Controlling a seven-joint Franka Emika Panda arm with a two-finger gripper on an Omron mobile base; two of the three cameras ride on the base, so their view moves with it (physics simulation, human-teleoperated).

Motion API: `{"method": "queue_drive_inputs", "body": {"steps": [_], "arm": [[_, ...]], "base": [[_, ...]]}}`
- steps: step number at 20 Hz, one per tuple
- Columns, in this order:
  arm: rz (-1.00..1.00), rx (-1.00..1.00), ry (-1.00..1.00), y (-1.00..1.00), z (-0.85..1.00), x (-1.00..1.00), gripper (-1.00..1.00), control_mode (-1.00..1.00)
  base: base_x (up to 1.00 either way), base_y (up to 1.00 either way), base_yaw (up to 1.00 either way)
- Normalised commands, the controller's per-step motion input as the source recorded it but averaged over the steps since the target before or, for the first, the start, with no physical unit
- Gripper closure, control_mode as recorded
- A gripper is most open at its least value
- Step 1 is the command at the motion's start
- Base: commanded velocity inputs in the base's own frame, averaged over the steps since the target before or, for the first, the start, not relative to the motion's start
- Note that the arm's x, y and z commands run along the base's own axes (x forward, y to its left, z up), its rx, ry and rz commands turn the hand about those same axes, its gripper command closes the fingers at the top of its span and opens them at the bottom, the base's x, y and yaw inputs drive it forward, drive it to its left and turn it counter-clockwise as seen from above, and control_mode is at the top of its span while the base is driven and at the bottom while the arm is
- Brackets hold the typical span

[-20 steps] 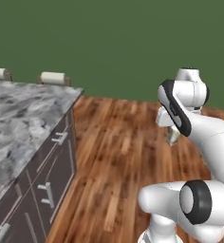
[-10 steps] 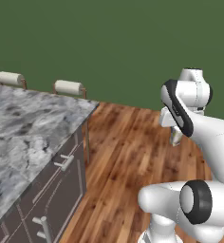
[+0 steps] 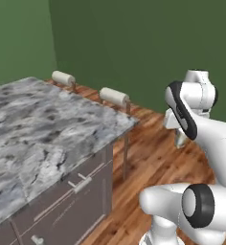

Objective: Move the drinks to the dining counter.

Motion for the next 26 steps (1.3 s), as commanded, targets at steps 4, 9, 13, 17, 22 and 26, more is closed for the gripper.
{"method": "queue_drive_inputs", "body": {"steps": [4,9,13,17,22,26], "arm": [[0.00,0.00,0.00,0.00,0.00,0.00,1.00,1.00],[0.00,0.00,0.00,0.00,0.00,0.00,1.00,1.00],[0.00,0.00,0.00,0.00,0.00,0.00,1.00,1.00],[0.00,0.00,0.00,0.00,0.00,0.00,1.00,1.00],[0.00,0.00,0.00,0.00,0.00,0.00,1.00,1.00],[0.00,0.00,0.00,0.00,0.00,0.00,1.00,1.00]], "base": [[1.00,-0.23,0.65],[1.00,-0.16,0.64],[0.87,-0.34,0.56],[0.60,-0.44,0.36],[0.61,-0.29,0.26],[0.61,-0.09,0.05]]}}
